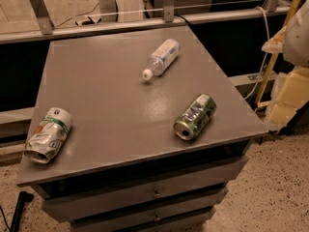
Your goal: Move blue plastic bottle near 7up can
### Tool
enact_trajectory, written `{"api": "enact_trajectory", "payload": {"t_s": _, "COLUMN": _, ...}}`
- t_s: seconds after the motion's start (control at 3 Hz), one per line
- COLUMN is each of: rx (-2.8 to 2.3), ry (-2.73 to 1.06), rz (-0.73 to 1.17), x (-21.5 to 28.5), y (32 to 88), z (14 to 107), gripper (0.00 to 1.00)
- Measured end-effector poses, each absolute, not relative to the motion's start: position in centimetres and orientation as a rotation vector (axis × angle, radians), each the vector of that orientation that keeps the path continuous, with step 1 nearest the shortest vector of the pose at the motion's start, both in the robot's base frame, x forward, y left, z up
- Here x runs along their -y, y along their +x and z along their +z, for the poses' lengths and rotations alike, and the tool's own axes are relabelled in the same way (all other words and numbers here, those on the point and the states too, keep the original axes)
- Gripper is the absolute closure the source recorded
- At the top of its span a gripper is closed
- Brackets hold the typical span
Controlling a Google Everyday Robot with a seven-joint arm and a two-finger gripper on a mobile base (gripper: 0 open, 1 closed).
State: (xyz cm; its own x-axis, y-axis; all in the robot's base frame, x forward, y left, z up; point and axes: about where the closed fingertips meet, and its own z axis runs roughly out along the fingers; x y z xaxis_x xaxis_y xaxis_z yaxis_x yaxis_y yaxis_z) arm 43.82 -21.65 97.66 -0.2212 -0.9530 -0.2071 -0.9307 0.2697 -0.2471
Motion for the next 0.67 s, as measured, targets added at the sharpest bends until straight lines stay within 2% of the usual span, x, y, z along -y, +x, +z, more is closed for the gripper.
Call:
{"api": "enact_trajectory", "payload": {"t_s": 0.33, "rx": -2.231, "ry": -1.724, "rz": -0.1, "x": 21.7, "y": 43.8, "z": 97.7, "gripper": 0.0}}
{"api": "enact_trajectory", "payload": {"t_s": 0.67, "rx": -2.15, "ry": -1.818, "rz": -0.181, "x": 21.6, "y": 47.2, "z": 98.9, "gripper": 0.0}}
